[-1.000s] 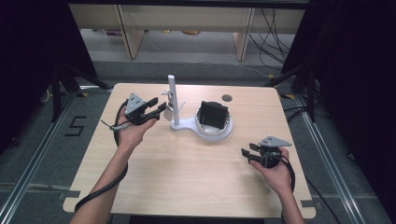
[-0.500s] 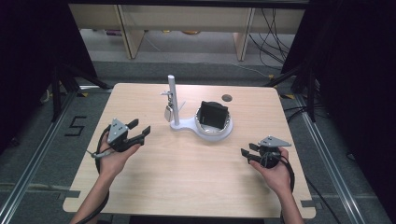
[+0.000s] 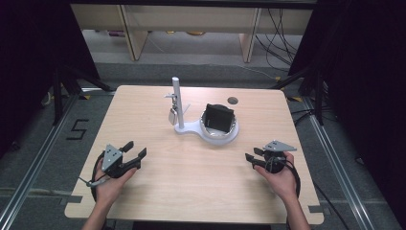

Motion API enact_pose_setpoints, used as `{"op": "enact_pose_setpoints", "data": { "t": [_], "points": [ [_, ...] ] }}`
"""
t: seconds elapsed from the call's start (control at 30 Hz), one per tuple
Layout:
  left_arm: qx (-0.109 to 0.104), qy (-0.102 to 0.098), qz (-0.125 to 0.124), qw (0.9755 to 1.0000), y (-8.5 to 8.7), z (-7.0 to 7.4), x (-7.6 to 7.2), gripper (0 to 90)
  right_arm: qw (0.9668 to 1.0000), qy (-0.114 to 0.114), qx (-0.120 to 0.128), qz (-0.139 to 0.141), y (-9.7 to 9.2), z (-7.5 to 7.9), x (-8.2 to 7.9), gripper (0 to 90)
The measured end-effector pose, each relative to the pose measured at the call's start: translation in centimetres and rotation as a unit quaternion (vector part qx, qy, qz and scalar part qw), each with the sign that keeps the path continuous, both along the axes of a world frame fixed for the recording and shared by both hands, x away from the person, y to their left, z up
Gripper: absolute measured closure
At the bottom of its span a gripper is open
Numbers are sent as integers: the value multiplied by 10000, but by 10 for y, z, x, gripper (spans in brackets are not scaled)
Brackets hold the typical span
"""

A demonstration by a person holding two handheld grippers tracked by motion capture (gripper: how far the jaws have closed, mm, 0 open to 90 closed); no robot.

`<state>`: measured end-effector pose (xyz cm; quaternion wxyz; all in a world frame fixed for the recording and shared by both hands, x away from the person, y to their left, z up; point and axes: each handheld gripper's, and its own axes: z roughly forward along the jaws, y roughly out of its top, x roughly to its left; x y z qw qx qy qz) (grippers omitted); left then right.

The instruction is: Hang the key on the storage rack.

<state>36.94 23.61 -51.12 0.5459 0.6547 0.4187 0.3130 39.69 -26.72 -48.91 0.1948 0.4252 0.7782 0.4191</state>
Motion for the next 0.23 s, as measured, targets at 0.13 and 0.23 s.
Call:
{"op": "enact_pose_setpoints", "data": {
  "t": [0.13,0.23],
  "points": [
    [-75,49,-7,10000,-3,-1,-2,366,10000,19,-28,11,-1,-1,-1,529],
    [-140,10,-68,9999,-6,1,-1,356,10000,52,50,61,-2,0,0,525]
  ]
}}
